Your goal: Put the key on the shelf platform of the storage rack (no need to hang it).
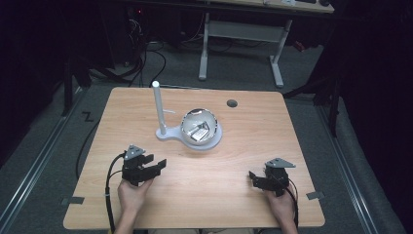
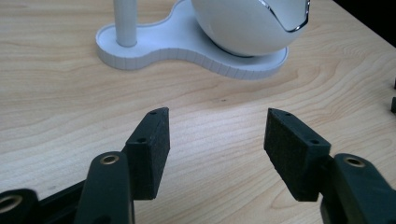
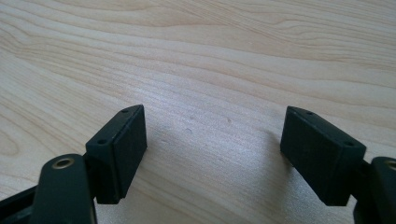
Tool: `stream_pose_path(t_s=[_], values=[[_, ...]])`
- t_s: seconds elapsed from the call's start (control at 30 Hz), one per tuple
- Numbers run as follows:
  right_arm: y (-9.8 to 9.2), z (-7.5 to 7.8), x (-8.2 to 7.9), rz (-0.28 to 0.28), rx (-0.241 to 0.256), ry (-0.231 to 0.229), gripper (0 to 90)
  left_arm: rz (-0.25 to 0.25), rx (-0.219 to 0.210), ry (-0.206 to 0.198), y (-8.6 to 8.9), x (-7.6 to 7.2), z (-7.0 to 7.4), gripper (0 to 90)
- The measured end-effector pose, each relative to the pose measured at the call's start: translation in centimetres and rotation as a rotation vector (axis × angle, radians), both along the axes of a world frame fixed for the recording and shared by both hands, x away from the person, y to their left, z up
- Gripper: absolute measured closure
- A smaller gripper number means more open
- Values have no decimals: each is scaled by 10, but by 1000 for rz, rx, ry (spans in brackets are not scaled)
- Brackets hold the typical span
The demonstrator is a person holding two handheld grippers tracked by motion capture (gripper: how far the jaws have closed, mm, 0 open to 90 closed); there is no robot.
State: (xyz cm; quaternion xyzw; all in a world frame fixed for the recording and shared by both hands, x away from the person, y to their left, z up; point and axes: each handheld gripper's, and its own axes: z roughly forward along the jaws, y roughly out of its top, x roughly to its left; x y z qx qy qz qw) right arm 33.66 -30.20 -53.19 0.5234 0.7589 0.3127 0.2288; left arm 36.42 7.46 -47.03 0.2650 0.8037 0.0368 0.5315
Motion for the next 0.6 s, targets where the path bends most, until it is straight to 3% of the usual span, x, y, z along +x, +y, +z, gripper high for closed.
stream_pose_path(t_s=[0.1,0.2,0.23,0.6], values=[[0,0,0,0,1,0,230,-11,23,2,-2,1,-7,411],[0,0,0,0,0,0,230,8,14,29,-5,1,-12,411],[0,0,0,0,0,0,230,-7,28,17,-5,1,-14,411],[0,0,0,1,0,0,230,3,81,37,-11,5,-35,413]])
